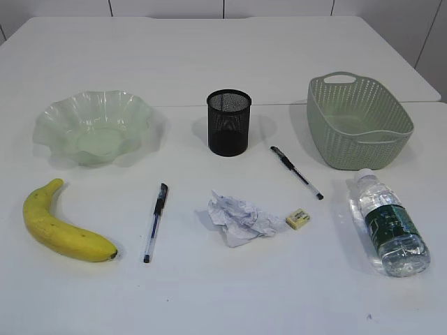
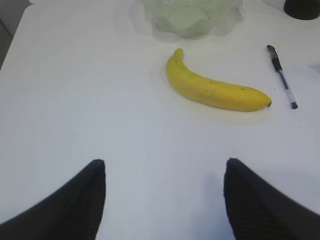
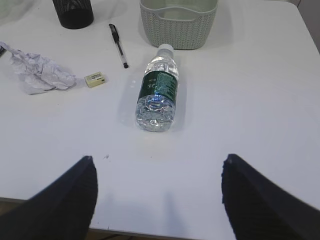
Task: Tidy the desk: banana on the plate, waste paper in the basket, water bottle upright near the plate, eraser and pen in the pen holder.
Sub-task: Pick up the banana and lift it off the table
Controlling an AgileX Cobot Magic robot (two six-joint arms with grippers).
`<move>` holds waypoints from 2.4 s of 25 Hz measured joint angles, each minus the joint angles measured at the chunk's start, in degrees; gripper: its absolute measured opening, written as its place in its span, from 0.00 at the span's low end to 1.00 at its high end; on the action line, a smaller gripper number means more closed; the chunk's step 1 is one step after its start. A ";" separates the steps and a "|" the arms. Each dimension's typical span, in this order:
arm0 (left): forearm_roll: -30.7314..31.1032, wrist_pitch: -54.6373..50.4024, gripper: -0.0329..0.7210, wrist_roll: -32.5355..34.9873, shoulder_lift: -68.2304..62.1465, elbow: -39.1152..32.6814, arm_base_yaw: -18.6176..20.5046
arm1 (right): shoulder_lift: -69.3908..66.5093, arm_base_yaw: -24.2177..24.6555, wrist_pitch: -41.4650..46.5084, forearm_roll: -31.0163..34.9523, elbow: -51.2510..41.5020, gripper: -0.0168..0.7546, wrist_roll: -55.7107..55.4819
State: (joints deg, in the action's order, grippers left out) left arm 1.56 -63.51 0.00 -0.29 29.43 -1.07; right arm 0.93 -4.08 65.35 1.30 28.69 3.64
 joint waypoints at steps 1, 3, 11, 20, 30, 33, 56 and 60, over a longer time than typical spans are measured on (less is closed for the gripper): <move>0.00 0.00 0.73 0.00 0.00 0.00 0.00 | 0.00 0.00 0.00 0.00 0.00 0.77 0.00; 0.00 0.00 0.73 0.00 0.00 0.00 0.00 | 0.00 0.00 0.00 0.00 0.00 0.77 0.00; 0.00 0.00 0.71 0.00 0.00 0.00 0.00 | 0.00 0.00 0.00 0.00 0.00 0.77 0.00; 0.00 0.00 0.71 0.00 0.00 0.00 0.00 | 0.00 0.00 0.00 0.00 0.00 0.77 0.00; 0.00 0.00 0.71 0.00 0.00 0.00 0.00 | 0.00 0.00 0.00 0.00 0.00 0.77 0.00; 0.00 0.00 0.70 0.00 0.00 0.00 0.00 | 0.00 0.00 0.00 0.00 0.00 0.77 0.00; -6.63 7.42 0.68 0.00 -7.14 2.57 0.00 | -7.15 0.00 -18.98 0.91 2.62 0.77 -1.36; -6.86 8.90 0.67 0.00 -14.85 5.43 0.00 | -14.55 0.00 -19.33 1.58 5.80 0.77 -1.45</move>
State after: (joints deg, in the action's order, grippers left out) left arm -5.30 -54.61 0.00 -15.14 34.87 -1.07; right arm -13.62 -4.08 46.02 2.89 34.49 2.19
